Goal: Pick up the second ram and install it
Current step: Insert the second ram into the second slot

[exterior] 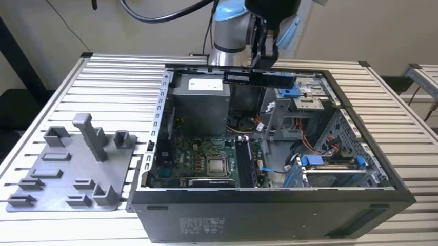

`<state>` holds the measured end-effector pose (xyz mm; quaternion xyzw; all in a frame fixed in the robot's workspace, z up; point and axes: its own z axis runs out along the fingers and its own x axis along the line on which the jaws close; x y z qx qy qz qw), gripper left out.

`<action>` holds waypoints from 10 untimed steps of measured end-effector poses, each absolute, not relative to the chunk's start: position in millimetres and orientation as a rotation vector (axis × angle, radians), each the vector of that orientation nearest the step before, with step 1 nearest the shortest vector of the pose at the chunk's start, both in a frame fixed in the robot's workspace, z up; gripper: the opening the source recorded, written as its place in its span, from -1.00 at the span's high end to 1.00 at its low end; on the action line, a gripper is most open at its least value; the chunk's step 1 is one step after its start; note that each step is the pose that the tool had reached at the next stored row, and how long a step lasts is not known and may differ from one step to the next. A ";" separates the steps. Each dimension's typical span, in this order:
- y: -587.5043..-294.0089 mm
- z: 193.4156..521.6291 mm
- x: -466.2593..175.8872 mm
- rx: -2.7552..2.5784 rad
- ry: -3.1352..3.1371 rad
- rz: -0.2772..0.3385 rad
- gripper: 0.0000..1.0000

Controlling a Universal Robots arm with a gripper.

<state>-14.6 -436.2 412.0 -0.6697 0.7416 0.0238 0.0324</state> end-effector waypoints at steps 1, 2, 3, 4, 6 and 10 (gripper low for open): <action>-436.2 411.8 -14.6 -2.049 2.293 0.073 0.73; -436.2 411.7 -14.6 -2.033 2.308 0.072 0.73; -436.2 411.5 -14.6 -2.017 2.322 0.071 0.73; -436.2 411.3 -14.6 -2.001 2.335 0.070 0.73; -436.2 411.0 -14.6 -1.968 2.362 0.069 0.73; -436.2 410.5 -14.6 -1.895 2.419 0.066 0.73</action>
